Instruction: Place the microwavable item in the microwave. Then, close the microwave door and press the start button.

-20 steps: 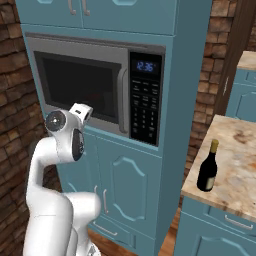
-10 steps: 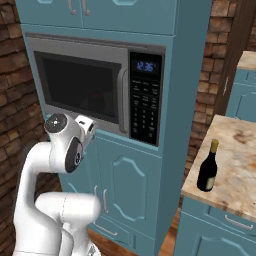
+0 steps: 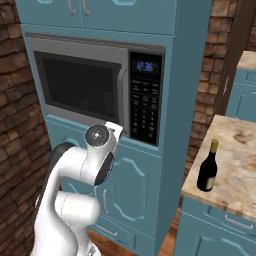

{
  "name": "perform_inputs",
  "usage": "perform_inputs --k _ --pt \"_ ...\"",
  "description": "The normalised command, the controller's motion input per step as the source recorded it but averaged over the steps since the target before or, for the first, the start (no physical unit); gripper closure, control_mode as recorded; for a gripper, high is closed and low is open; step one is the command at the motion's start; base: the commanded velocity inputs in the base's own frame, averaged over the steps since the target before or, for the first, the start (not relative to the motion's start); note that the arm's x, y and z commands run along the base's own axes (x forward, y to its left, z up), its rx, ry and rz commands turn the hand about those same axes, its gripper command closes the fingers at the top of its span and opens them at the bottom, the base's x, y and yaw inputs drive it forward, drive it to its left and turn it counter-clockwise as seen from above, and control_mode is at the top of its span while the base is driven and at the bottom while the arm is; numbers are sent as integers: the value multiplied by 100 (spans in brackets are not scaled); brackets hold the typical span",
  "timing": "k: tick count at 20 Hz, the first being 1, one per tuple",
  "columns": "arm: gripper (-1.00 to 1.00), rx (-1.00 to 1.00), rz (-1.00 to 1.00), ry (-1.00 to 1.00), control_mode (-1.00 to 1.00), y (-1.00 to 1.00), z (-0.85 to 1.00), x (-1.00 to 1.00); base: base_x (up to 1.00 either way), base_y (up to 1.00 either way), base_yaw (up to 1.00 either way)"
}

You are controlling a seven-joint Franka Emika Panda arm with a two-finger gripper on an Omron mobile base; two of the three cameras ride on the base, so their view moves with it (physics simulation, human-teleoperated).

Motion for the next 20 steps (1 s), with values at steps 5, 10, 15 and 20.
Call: perform_inputs --k 5,10,15,20 --pt "-100 19 20 -42 -100 -16 -18 14 0 0 0" --pt "-100 14 7 -32 -100 17 0 33 0 0 0" --pt "-100 4 -1 -13 -100 0 0 25 0 0 0" --pt "-100 2 -2 0 -100 0 -1 41 0 0 0"
